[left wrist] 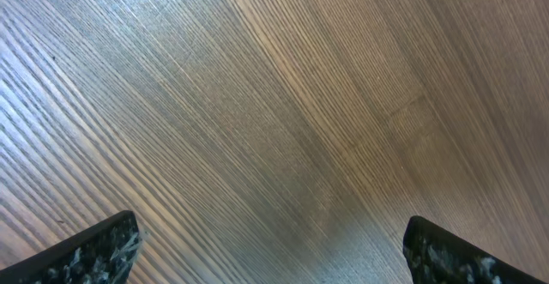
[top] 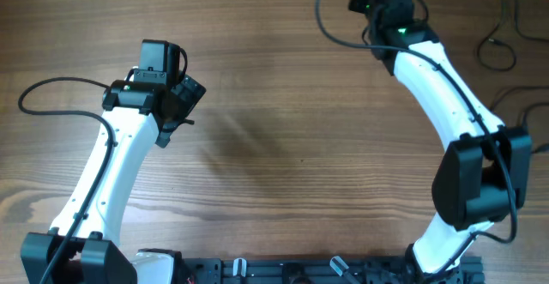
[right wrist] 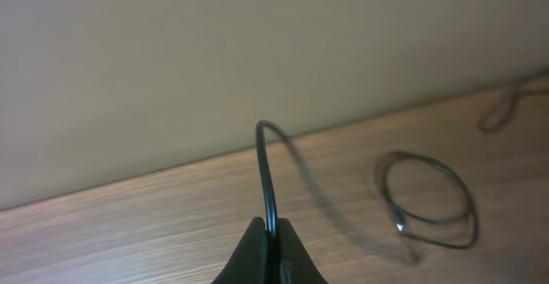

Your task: Untangle cables

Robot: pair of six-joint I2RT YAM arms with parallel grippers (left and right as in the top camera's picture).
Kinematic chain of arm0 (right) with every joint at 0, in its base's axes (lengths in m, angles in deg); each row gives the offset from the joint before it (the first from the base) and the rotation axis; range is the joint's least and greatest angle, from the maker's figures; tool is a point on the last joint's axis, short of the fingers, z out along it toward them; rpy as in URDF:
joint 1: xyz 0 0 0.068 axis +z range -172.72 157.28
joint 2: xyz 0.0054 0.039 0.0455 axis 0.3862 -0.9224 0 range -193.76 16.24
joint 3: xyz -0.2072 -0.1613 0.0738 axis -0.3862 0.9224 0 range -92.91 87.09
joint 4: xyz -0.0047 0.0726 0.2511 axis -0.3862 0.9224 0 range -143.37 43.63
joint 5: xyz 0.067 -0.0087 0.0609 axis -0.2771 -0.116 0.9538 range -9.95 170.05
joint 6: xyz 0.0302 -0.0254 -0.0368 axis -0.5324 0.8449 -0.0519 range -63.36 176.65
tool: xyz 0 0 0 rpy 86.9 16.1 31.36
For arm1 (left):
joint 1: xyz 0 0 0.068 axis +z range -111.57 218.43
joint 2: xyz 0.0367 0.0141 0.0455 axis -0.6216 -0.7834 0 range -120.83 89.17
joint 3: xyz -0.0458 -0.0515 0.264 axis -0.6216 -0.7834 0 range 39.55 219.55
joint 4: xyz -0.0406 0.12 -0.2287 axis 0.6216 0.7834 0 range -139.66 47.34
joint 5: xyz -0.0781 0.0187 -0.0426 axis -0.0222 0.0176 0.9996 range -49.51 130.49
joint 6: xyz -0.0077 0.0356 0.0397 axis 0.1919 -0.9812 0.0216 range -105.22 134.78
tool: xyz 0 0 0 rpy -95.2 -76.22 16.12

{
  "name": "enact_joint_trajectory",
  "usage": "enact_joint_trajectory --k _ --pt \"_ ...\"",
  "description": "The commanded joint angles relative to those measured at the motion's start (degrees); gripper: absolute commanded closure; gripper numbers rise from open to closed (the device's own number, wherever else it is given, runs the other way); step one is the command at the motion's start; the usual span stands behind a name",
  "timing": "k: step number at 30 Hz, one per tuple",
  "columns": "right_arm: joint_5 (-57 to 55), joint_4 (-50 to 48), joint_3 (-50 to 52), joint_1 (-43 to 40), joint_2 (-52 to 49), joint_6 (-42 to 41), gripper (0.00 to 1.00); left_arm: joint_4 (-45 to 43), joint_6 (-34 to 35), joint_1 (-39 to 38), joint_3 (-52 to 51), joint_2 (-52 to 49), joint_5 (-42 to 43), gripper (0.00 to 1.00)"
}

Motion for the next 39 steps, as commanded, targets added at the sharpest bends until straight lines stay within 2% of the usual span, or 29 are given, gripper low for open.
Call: enact_joint_trajectory --k 1,2,3,8,11,22,26,28,33,39 --pt "-0.52 0.17 0.26 -3.76 -4.98 -6.12 0.81 0.02 -0.11 0.20 0.46 0.44 -0.37 0.00" --pt "-0.22 0.24 0.26 -4.72 -6.80 -7.80 0.26 0.02 -0.11 0.20 0.46 0.44 -0.37 0.00" --pt "0.85 0.35 0.26 -5.18 -7.54 -7.80 0.00 0.02 -0.11 0.20 0.46 0.44 -0.37 0.00" --pt "5.70 5.70 0.22 -6.08 -7.41 -4.13 0.00 0.02 -0.11 0.20 0.46 0.44 -0.37 0.00" --pt "5.86 12.63 0.22 -5.86 -2.82 -3.72 0.00 0.02 -0.11 0.20 0.46 0.44 -0.37 0.00" --pt "10.95 34.86 0.26 -5.79 22.77 -4.48 0.00 0.02 -0.11 0.20 0.46 0.44 -0.37 0.00" --pt "10.95 37.68 1.62 -4.61 29.46 -3.61 0.00 0.02 -0.11 0.20 0.46 0.44 -0.37 0.00" --pt "10.93 37.07 4.20 -3.39 32.96 -3.08 0.00 0.02 -0.11 0.20 0.46 0.44 -0.37 0.00" --pt "10.93 31.45 20.33 0.35 49.55 -2.84 0.00 0.02 -0.11 0.20 0.46 0.44 -0.37 0.00" --pt "10.99 27.47 37.92 0.59 76.35 0.70 0.00 0.02 -0.11 0.20 0.46 0.44 -0.37 0.00"
